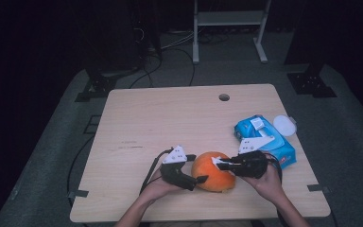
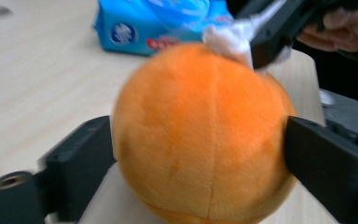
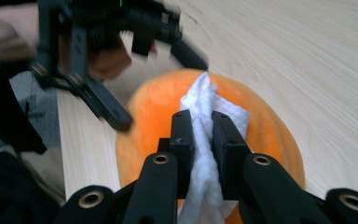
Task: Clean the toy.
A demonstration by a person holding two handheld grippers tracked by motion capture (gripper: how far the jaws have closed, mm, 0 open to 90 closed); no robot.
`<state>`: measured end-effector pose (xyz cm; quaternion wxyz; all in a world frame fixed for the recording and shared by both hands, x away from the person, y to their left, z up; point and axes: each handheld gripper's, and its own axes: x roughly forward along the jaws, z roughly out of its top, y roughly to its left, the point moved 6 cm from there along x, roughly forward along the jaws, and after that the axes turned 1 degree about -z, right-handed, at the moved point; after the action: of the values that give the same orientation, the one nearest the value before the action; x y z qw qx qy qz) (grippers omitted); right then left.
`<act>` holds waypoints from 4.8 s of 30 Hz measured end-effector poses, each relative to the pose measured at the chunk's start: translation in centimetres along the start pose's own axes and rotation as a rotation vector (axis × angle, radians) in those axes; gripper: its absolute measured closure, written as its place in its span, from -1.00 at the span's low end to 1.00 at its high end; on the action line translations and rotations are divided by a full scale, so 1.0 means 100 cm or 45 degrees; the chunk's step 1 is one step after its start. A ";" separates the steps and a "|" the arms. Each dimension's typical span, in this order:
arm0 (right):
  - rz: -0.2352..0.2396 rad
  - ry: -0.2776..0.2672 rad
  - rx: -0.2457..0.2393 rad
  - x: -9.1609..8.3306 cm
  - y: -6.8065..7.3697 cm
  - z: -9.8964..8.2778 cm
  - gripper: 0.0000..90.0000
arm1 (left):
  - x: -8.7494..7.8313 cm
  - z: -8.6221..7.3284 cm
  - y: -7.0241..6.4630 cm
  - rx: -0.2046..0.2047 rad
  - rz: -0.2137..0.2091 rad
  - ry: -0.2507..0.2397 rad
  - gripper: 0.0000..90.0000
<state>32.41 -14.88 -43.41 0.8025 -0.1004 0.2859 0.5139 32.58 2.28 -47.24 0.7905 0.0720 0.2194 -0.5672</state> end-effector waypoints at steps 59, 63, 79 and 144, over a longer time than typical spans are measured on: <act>-0.234 -0.014 -0.136 -0.010 0.013 0.023 0.77 | 0.009 0.013 -0.013 0.088 0.074 -0.022 -0.40; -0.164 -0.016 -0.175 0.002 0.034 0.028 0.77 | 0.009 0.014 -0.017 0.155 0.116 -0.021 -0.29; -0.208 -0.020 -0.087 -0.013 0.008 0.020 0.77 | 0.015 0.011 -0.011 0.019 0.049 -0.031 -0.75; -0.134 0.069 -0.148 0.013 0.022 0.011 0.76 | -0.004 0.006 0.002 0.176 0.087 0.041 -0.36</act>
<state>31.21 -12.40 -42.92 0.8132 -0.1757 0.2716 0.4838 32.79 2.47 -46.56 0.7990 0.1429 0.1897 -0.5524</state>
